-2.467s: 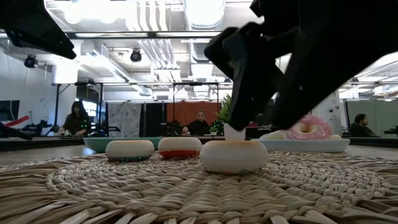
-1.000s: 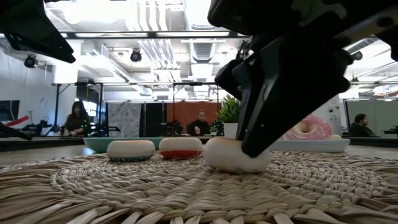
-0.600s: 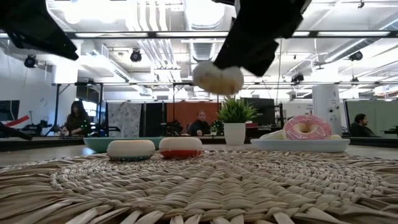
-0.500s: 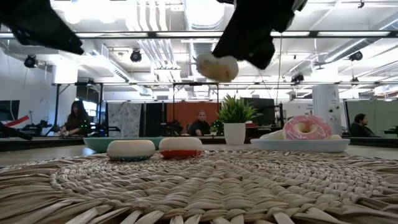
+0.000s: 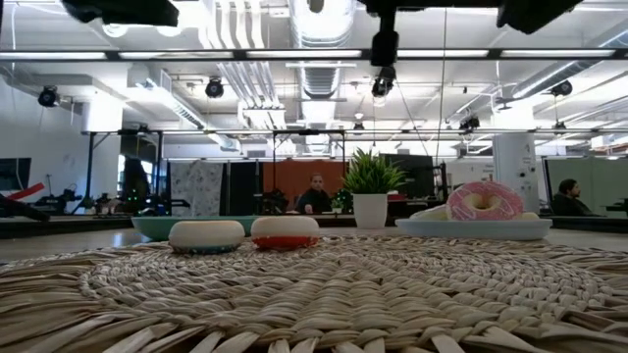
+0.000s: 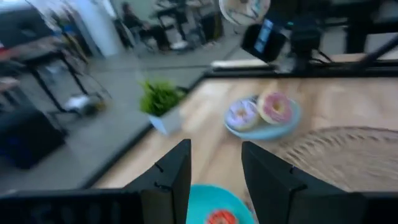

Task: Pick & Place donuts
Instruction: Put the white doughnut on the green plate

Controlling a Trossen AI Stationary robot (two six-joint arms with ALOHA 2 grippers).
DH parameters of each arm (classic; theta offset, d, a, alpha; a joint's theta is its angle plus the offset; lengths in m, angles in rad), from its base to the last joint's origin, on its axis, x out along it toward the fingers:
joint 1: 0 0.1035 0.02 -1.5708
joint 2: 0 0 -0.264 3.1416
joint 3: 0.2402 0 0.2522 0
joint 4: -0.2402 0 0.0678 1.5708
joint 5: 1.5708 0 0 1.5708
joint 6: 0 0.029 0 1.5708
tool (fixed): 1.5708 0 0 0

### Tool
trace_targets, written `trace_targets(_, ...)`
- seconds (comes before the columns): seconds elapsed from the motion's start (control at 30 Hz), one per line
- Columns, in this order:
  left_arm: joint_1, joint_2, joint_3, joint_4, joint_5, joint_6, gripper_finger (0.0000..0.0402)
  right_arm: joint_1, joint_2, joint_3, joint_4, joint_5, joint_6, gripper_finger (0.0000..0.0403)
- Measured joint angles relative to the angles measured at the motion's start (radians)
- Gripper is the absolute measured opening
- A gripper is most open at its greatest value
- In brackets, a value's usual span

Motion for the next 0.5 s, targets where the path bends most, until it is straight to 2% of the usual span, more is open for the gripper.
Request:
trace_targets(0.1,0.056,0.022,0.0,0.119,-0.05,0.133,0.0116,0.002,0.039,0.027,0.043,0.055,0.064,0.0009)
trace_targets(0.23,0.136,0.04,0.0,0.274,-0.054,0.267,0.0119,0.004,0.088,0.103,0.052,0.091,0.098,0.0009)
trace_targets(0.5,0.231,0.081,0.0,0.551,0.038,0.638,0.0141,-0.019,0.178,0.261,0.046,0.097,0.197,0.0009)
